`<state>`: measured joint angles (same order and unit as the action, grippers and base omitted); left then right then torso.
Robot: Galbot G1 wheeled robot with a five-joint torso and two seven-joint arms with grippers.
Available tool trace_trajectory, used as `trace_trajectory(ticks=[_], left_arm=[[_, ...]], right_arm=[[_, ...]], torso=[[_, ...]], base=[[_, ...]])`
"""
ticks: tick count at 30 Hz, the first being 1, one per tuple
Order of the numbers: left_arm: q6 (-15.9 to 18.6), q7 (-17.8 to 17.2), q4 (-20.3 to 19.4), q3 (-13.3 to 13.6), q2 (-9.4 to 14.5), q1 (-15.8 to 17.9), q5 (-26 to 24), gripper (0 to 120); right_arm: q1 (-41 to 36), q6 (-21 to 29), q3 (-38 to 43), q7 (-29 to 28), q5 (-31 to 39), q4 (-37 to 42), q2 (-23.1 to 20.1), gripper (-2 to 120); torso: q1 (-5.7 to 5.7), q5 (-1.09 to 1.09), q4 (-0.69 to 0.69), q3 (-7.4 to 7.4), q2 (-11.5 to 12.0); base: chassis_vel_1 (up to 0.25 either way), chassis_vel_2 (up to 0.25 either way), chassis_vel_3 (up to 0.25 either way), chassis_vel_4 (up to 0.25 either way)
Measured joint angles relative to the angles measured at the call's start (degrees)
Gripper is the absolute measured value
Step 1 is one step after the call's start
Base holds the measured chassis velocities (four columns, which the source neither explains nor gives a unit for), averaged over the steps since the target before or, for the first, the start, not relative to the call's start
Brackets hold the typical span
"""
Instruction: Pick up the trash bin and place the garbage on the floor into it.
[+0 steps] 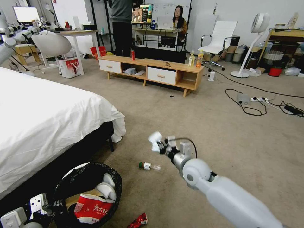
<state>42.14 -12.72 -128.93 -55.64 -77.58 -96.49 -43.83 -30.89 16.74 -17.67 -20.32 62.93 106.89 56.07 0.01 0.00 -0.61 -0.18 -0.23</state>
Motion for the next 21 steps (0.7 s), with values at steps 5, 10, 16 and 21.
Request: trace_trajectory(ticks=[5, 10, 16, 21], left_arm=[[0.0, -0.2, 0.0, 0.1, 0.7, 0.1, -0.6, 1], [0.0, -0.4, 0.0, 0.2, 1.5, 0.4, -0.9, 1], [0.0, -0.4, -0.4, 0.1, 2.3, 0.4, -1.1, 1], [0.0, -0.5, -0.8, -0.1, 3.0, 0.5, -1.5, 1]], right_arm=[[4.4, 0.2, -1.6, -0.1, 7.9, 7.5, -0.5, 0], [11.7, 0.2, -6.3, 1.4, 14.3, 10.8, 0.1, 0], [18.5, 1.7, -12.6, -0.4, 20.1, 12.1, 3.4, 0], [21.9, 4.7, -18.8, -3.6, 23.6, 12.2, 6.0, 0]], torso=[[0.00, 0.00, 0.00, 0.00, 0.0], [0.00, 0.01, -0.01, 0.00, 0.0], [0.00, 0.01, 0.00, 0.00, 0.0], [0.00, 0.02, 0.00, 0.00, 0.0]], base=[[0.000, 0.000, 0.000, 0.000], [0.000, 0.000, 0.000, 0.000], [0.000, 0.000, 0.000, 0.000], [0.000, 0.000, 0.000, 0.000]])
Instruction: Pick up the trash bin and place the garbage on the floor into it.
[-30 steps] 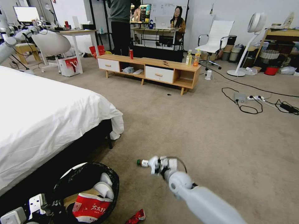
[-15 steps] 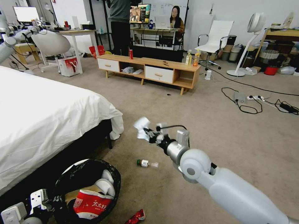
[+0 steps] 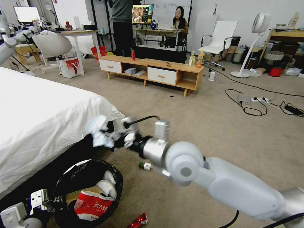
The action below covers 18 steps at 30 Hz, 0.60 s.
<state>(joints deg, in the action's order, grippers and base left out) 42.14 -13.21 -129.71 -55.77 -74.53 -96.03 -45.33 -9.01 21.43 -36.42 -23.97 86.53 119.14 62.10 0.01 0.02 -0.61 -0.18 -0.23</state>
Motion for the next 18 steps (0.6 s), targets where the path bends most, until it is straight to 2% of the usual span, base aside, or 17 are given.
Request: trace_trajectory(ticks=[11, 18], left_arm=[[0.0, -0.1, -0.3, -0.3, 0.3, 0.5, -0.5, 1], [0.0, -0.1, -0.6, -0.7, 0.4, 0.4, -0.8, 1]], right_arm=[[0.6, 5.9, -7.5, -6.2, 3.0, -0.4, 2.4, 0], [-0.1, 7.7, -9.2, -8.1, 3.0, -2.3, 3.6, 0]], torso=[[0.00, -0.01, -0.01, 0.00, 0.0], [0.00, -0.01, -0.01, 0.00, 0.0]], base=[[0.000, 0.000, 0.000, 0.000], [0.000, 0.000, 0.000, 0.000]])
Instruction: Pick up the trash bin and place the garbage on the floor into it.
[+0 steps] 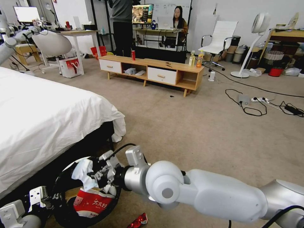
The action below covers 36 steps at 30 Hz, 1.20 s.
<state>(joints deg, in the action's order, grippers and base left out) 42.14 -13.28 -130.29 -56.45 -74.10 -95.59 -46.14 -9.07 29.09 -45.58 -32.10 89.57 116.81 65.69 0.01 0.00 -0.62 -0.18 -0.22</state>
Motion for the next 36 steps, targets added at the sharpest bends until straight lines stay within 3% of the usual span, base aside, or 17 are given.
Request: trace_trajectory(ticks=[18, 36], left_arm=[[0.0, 0.1, 0.1, 0.6, -0.7, -0.3, 0.3, 1], [0.0, 0.5, 0.4, 0.7, -1.1, -0.5, 0.5, 1]], right_arm=[[-2.9, 1.1, 0.1, -2.0, -2.4, -4.6, -0.8, 0], [-4.3, 0.5, -0.5, -1.4, -4.0, -10.9, 4.1, 0]], torso=[[0.00, 0.00, -0.01, 0.00, 0.0], [0.00, 0.00, 0.00, 0.00, 0.0]], base=[[0.000, 0.000, 0.000, 0.000], [0.000, 0.000, 0.000, 0.000]])
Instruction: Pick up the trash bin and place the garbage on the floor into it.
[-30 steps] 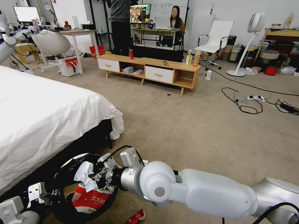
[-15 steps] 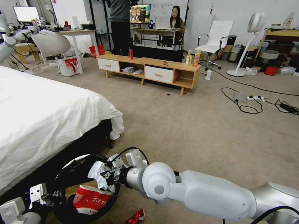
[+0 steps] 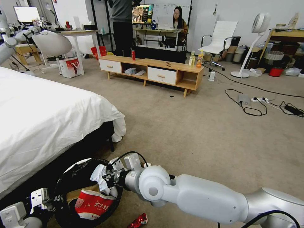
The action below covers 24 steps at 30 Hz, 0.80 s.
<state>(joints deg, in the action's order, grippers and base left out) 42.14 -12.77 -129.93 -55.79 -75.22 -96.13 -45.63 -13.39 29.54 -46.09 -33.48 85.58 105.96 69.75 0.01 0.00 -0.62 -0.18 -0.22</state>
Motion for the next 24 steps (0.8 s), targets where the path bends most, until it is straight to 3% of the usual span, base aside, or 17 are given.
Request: trace_trajectory(ticks=[8, 10, 13, 15, 24], left_arm=[[0.0, 0.1, 0.3, 0.0, -0.2, 0.0, 0.1, 1], [0.0, 0.1, 0.4, 0.0, -0.2, 0.1, 0.1, 1], [0.0, 0.1, 0.5, 0.0, -0.2, 0.2, 0.1, 1], [0.0, 0.2, 0.6, 0.0, -0.2, 0.2, 0.1, 1], [0.0, 0.2, 0.8, 0.0, -0.1, 0.3, 0.2, 1]], right_arm=[[-0.3, 0.0, -0.2, -0.6, -0.1, -0.2, 0.7, 2], [-0.4, 0.0, -0.2, -1.1, -0.1, 0.1, 0.7, 14], [-0.4, 0.0, -0.1, -1.2, 0.0, 0.2, 0.6, 19], [-0.4, 0.0, 0.1, -1.4, 0.0, 0.4, 0.3, 30], [-0.5, 0.2, 0.5, -1.8, 0.2, 0.6, -0.1, 60]], torso=[[0.00, 0.00, 0.00, 0.00, 0.0], [0.00, 0.00, 0.00, 0.00, 0.0], [0.00, 0.00, 0.00, 0.00, 0.0], [0.00, 0.00, 0.00, 0.00, 0.0], [0.00, 0.00, 0.00, 0.00, 0.0]], base=[[0.000, 0.000, 0.000, 0.000], [0.000, 0.000, 0.000, 0.000], [0.000, 0.000, 0.000, 0.000], [0.000, 0.000, 0.000, 0.000], [0.000, 0.000, 0.000, 0.000]])
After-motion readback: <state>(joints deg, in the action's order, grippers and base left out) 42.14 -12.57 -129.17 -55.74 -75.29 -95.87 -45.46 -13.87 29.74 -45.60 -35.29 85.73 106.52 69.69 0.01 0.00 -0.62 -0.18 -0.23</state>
